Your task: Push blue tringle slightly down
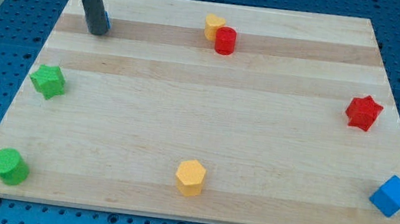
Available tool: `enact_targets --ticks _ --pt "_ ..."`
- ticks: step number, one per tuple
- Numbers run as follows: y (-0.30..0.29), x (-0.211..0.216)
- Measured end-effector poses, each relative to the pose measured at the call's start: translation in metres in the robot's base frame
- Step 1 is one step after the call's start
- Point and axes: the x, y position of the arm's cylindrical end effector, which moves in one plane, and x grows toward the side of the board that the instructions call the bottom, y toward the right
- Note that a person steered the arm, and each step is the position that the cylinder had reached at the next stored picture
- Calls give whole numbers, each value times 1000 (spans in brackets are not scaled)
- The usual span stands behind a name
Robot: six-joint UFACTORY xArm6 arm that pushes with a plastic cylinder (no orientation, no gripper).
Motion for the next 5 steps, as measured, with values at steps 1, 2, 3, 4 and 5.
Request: enact_targets --ticks 1,2,3,4,5 --pt "30 0" --pt "75 -44" --pt "70 -64" --pt "41 -113" --pt "5 -116"
